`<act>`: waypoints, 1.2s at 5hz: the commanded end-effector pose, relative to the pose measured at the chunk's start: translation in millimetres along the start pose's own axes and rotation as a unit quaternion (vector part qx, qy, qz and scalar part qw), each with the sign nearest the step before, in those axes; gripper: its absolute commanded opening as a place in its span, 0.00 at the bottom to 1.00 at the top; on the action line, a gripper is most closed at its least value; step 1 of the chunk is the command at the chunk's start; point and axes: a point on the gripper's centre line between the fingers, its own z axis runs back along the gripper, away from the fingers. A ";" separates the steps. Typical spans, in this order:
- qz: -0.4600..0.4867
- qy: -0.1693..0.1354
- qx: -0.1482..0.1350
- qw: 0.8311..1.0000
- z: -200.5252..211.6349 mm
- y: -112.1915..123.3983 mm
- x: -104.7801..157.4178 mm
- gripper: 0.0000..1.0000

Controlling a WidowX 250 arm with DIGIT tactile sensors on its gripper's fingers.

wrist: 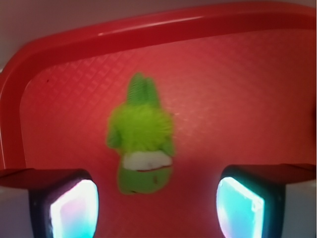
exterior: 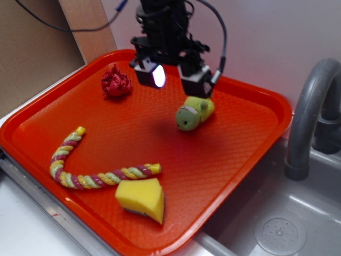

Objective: Grab the green animal.

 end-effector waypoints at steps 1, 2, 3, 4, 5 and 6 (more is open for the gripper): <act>-0.019 -0.002 0.007 1.000 -19.2 -2.3 6.5 1.00; -0.010 0.002 0.022 1.000 -36.0 6.2 7.4 1.00; -0.026 0.011 0.051 0.998 -55.5 -0.6 3.6 1.00; -0.034 0.012 0.053 0.998 -57.4 -4.3 -1.7 0.00; -0.033 0.004 0.051 0.998 -54.7 -2.5 -3.2 0.00; -0.025 0.001 0.029 0.999 -21.3 10.5 -4.6 0.00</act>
